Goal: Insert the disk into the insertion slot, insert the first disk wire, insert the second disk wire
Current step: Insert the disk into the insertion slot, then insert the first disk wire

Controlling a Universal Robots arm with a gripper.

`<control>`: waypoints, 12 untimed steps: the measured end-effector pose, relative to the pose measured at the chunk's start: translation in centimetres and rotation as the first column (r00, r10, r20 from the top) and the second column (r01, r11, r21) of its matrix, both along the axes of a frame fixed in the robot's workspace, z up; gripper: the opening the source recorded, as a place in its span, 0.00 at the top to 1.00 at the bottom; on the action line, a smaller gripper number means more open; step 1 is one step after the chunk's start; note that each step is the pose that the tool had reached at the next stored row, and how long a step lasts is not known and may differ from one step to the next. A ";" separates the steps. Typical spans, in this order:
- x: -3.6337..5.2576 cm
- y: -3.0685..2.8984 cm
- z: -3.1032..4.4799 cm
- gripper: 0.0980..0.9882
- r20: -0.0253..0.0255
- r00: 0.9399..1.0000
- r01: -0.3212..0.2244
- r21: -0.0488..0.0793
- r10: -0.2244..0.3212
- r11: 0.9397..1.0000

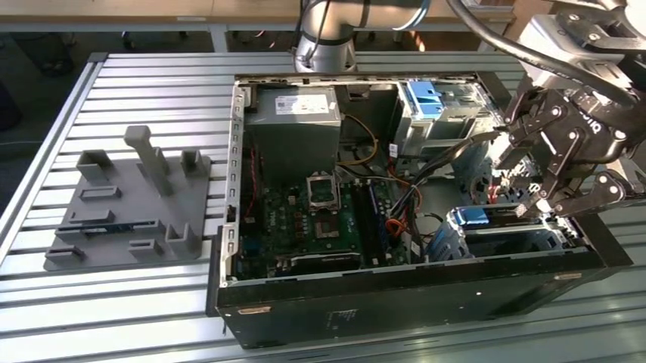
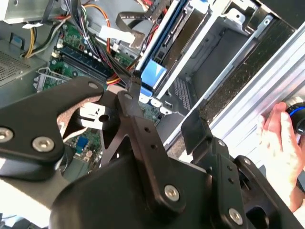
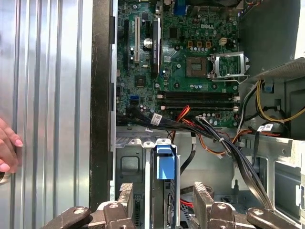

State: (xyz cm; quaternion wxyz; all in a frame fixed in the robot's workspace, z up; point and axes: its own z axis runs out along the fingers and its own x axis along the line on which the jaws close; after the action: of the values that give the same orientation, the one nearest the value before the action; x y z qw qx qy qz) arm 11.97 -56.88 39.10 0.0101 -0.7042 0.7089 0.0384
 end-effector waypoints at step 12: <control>0.00 0.05 0.00 0.42 0.000 1.000 0.000 0.000 0.000 1.000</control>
State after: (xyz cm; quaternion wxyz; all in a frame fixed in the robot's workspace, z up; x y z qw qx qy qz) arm 11.97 -56.82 39.09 0.0100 -0.7042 0.7089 0.0383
